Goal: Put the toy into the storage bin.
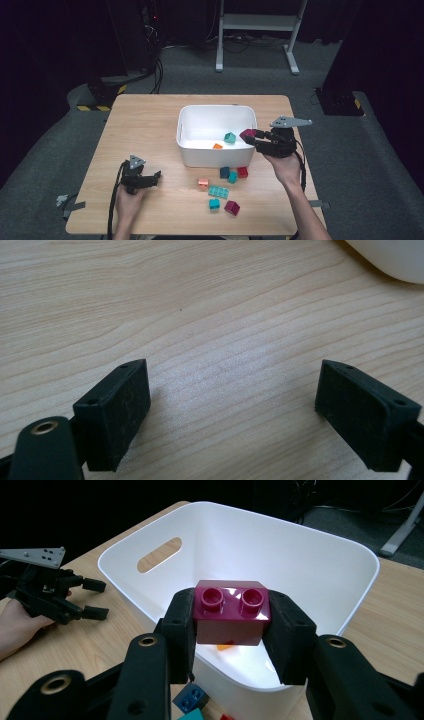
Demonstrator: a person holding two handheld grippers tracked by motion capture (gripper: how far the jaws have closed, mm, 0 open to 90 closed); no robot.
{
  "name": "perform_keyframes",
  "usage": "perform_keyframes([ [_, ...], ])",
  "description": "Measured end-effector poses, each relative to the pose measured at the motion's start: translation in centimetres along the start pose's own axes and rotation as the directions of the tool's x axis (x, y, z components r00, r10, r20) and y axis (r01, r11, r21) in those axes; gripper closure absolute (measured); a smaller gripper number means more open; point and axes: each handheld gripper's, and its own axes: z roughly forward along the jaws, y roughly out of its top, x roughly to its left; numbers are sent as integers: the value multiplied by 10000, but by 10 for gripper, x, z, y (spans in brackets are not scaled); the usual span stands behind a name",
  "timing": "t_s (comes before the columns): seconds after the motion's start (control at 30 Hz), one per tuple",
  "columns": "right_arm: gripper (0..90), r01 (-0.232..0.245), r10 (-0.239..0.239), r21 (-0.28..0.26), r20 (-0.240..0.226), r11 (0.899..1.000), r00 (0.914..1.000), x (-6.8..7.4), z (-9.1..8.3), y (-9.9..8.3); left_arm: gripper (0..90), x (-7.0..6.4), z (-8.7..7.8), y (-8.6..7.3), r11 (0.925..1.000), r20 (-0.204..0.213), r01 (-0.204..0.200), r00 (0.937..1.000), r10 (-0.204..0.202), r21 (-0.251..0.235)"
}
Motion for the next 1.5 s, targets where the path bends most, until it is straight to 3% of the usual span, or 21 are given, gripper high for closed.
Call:
perform_keyframes([
  [0.57,587,-143,143,60,99,9999,9998,-10,20,7,145,0,0,0,10000,1,0,10000,0,-2],
  [0.87,586,140,-147,268,251,9995,9996,-8,39,18,145,0,0,0,10000,2,1,10000,-1,-3],
  [1.5,582,0,-31,762,410,9971,9992,-11,76,22,145,0,0,0,10000,-3,-2,10000,2,-8],
])
